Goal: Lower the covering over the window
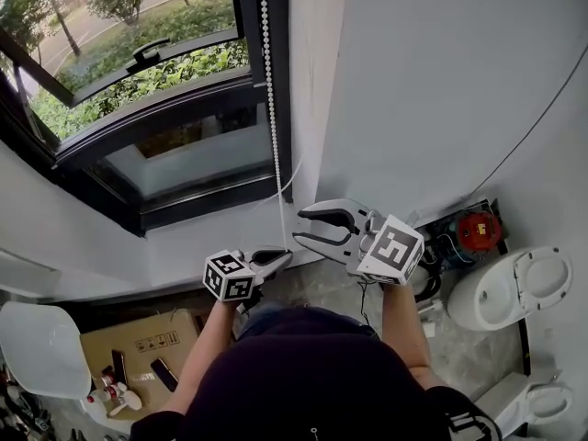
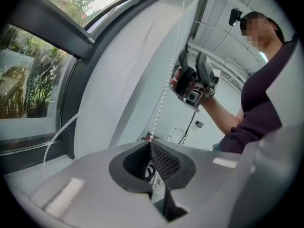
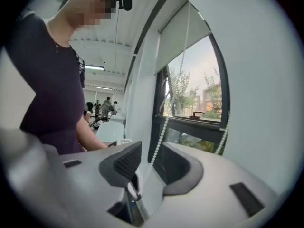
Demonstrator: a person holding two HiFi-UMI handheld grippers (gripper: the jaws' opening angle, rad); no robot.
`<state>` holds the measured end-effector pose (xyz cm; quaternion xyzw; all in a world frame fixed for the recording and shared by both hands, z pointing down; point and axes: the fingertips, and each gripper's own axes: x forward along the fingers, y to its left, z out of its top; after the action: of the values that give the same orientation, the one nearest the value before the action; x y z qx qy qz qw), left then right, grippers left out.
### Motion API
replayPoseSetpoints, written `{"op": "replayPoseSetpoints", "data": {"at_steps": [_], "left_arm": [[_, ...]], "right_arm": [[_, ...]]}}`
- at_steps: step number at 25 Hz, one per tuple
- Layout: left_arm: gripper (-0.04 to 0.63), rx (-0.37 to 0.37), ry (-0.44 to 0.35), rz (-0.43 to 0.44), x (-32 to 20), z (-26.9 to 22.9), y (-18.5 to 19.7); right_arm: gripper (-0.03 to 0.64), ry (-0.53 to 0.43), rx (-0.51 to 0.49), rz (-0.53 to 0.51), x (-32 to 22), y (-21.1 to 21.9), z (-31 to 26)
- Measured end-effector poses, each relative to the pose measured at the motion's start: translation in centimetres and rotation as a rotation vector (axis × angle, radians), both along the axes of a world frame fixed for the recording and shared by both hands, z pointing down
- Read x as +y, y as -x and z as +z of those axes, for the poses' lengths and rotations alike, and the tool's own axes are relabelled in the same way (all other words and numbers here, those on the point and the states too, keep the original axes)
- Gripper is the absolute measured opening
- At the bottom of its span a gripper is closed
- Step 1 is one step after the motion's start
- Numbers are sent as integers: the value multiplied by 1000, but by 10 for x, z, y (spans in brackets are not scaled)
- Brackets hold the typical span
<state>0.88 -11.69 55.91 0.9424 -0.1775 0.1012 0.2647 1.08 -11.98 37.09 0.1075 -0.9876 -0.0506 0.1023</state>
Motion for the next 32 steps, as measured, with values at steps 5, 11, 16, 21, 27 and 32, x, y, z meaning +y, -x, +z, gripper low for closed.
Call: {"op": "replayPoseSetpoints", "data": {"at_steps": [5, 11, 16, 21, 27, 32], "left_arm": [[13, 14, -17, 25, 13, -2, -8], [13, 15, -26, 40, 18, -3, -13], [12, 18, -31, 29, 21, -4, -13], [13, 6, -74, 55, 26, -7, -16], [14, -145, -93, 117, 38, 19, -16], [14, -122, -49, 103, 46, 30, -11]], "right_arm": [[124, 13, -47, 44, -9, 11, -1], [115, 5, -131, 60, -9, 26, -21], [28, 22, -133, 50, -4, 26, -24], [18, 123, -205, 48, -6, 18, -26], [17, 100, -31, 90, -14, 16, 8], [17, 153, -50, 66, -11, 22, 20]]}}
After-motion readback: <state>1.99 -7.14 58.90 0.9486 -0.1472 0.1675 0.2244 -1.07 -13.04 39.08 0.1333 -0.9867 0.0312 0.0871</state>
